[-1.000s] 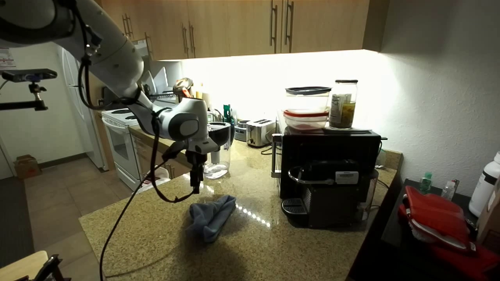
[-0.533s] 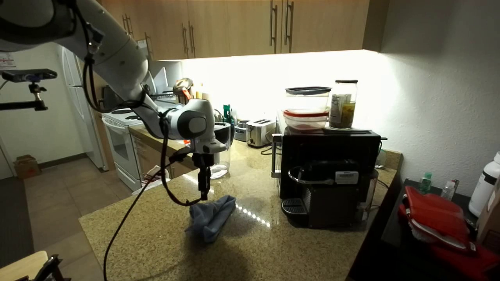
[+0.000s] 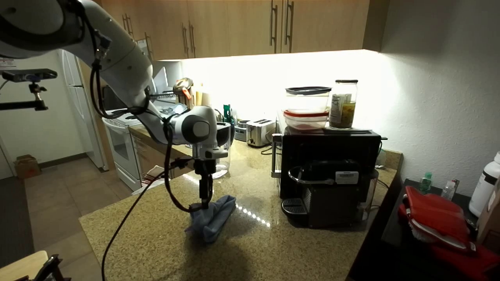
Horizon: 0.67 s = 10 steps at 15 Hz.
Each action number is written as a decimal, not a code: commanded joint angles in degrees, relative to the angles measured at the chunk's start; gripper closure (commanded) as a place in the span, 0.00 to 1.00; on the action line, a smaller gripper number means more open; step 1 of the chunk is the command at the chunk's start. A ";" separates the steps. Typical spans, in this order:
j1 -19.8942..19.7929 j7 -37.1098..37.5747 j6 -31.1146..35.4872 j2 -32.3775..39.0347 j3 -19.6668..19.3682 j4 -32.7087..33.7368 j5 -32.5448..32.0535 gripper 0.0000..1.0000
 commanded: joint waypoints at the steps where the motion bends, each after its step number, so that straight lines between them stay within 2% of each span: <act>1: 0.81 2.04 -3.09 1.08 -0.82 1.00 -1.99 0.00; 10: 1.45 4.54 -7.04 3.21 -1.84 1.68 -5.28 0.00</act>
